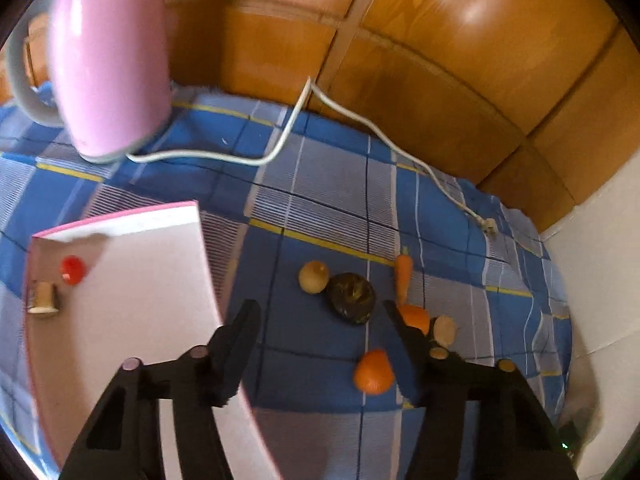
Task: Organize fruits
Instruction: 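Move the left tool to the small beige round fruit and grasp it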
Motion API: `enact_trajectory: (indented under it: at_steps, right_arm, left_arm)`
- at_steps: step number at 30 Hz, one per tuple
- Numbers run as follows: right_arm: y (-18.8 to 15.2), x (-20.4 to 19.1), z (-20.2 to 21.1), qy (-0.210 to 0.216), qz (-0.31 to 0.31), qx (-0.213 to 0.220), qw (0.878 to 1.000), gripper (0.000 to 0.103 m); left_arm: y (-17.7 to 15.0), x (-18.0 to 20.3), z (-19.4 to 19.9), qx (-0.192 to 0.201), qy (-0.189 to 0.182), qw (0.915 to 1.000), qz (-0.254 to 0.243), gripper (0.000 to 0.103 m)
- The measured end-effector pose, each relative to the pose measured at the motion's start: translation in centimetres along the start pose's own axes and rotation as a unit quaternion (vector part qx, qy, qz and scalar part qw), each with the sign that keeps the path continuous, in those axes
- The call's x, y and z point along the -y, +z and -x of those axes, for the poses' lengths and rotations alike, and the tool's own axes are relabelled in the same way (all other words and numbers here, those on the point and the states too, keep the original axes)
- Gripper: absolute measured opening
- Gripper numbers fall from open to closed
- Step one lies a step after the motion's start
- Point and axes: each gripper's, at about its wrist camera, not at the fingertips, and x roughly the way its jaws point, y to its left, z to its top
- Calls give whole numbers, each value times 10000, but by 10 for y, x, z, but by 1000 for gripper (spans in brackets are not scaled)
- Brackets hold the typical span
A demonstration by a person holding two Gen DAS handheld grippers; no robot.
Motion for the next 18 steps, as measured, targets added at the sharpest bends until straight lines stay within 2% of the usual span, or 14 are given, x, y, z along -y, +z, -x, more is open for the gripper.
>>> enact_trajectory:
  at_steps: [4, 9, 15, 16, 18]
  right_arm:
    - [0, -1, -2, 20, 23, -11, 10000, 60]
    - [1, 0, -1, 51, 19, -12, 10000, 60]
    - [1, 0, -2, 92, -6, -53, 9999, 60]
    - [1, 0, -2, 101, -5, -60, 9999, 60]
    - [0, -1, -2, 102, 25, -61, 9999, 60]
  left_arm:
    - [14, -3, -31, -336, 0, 9991, 270, 47]
    - [26, -6, -60, -576, 75, 9966, 579, 46]
    - [31, 1, -84, -723, 316, 9955, 521, 46]
    - [30, 3, -87, -726, 363, 9956, 469, 45]
    - [26, 7, -92, -717, 421, 9959, 360, 35]
